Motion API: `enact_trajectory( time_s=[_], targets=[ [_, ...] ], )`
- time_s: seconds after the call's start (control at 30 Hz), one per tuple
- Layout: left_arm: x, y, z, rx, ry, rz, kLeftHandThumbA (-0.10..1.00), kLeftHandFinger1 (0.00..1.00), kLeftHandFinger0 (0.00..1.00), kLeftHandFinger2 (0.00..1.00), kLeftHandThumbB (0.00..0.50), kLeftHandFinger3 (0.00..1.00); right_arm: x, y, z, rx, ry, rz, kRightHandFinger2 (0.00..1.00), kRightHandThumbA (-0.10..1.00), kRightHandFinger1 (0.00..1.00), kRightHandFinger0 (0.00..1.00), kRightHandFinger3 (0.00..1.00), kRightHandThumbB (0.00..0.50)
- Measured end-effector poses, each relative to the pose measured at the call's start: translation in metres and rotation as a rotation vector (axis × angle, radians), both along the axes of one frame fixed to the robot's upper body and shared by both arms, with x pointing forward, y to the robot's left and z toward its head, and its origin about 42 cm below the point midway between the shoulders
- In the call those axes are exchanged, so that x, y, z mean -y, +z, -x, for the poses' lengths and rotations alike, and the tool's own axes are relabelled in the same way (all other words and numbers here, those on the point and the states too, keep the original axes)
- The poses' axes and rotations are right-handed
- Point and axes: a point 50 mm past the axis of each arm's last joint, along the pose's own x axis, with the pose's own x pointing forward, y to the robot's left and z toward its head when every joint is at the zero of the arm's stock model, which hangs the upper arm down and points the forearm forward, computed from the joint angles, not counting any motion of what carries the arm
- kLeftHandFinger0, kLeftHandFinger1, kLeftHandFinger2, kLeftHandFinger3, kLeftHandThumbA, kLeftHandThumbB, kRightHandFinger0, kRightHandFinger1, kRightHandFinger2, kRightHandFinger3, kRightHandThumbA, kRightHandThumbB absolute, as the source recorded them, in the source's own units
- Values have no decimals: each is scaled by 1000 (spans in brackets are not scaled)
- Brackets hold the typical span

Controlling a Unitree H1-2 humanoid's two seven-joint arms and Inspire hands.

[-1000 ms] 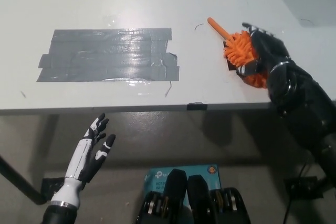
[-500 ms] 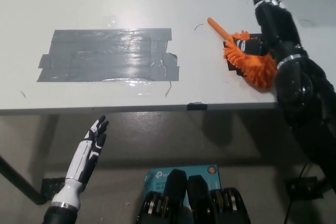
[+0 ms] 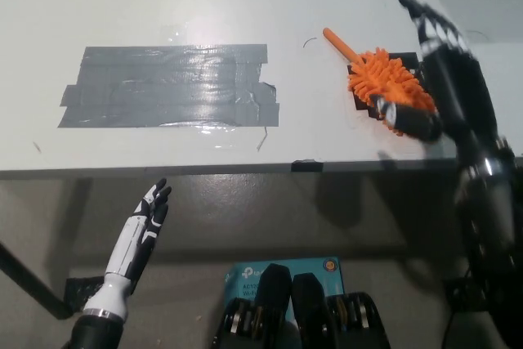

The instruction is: A person hands an oraange duster to the robot and the robot grabs it with its right hand and places it on the black marked spot infron tof it on the desk

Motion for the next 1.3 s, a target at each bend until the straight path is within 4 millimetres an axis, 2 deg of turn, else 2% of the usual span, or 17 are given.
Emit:
enact_trajectory(
  time_s=[0.03,0.1,0.2,0.23,0.27,0.3,0.33,0.37,0.4,0.47,0.5,0.53,0.63,0.8,0.9,1.1,1.3],
  targets=[
    [0,0,0,0,0,0,1000,1000,1000,1000,112,1000,0,0,0,0,0,0,1000,781,1000,1000,1000,238],
    [1,-1,-1,-5,-1,0,1000,1000,1000,1000,103,1000,12,-10,26,-7,14,-65,1000,758,1000,1000,1000,244],
    [0,-3,-1,-12,1,0,1000,1000,1000,1000,93,1000,26,-30,49,-57,26,-128,1000,739,1000,1000,1000,223],
    [0,-3,-1,-12,0,0,1000,1000,1000,1000,92,1000,26,-31,50,-60,26,-130,1000,740,1000,1000,1000,223],
    [0,-3,-1,-12,1,0,1000,1000,1000,1000,92,1000,33,-47,57,-103,32,-161,1000,734,1000,1000,1000,216],
    [0,-4,-1,-12,1,0,1000,1000,1000,1000,92,1000,34,-51,57,-118,35,-168,1000,710,1000,1000,1000,203],
    [0,-4,0,-14,0,0,1000,1000,1000,1000,93,1000,36,-66,55,-163,37,-190,1000,699,1000,1000,1000,197],
    [0,-5,0,-14,0,0,1000,1000,1000,1000,93,1000,36,-67,54,-167,37,-193,1000,699,1000,1000,1000,197],
    [1,-5,0,-14,-3,2,1000,1000,1000,1000,92,1000,38,-85,51,-225,33,-219,1000,685,1000,1000,1000,160],
    [3,-7,2,-17,-4,5,1000,1000,1000,1000,91,1000,40,-105,48,-290,38,-258,1000,671,1000,1000,1000,146],
    [3,-9,4,-21,-4,6,1000,1000,1000,1000,84,1000,40,-113,46,-315,40,-270,1000,691,1000,1000,1000,165],
    [3,-12,8,-30,-3,8,1000,1000,1000,1000,84,1000,40,-135,40,-384,40,-301,1000,709,1000,1000,1000,162],
    [3,-16,13,-37,-3,9,1000,1000,999,1000,64,1000,42,-167,35,-486,44,-347,1000,726,1000,1000,1000,165],
    [2,-19,18,-41,-3,9,992,1000,986,1000,91,1000,43,-184,34,-533,78,-392,1000,722,1000,1000,1000,160],
    [3,-21,19,-46,-6,7,997,1000,981,1000,102,1000,43,-187,35,-544,97,-404,1000,716,1000,1000,1000,155],
    [3,-22,21,-50,-9,4,991,1000,967,1000,81,1000,42,-190,35,-565,130,-422,1000,761,1000,1000,1000,176],
    [3,-24,23,-52,-9,2,983,1000,965,1000,97,1000,42,-191,35,-578,156,-425,1000,760,1000,1000,1000,176]
  ],
)
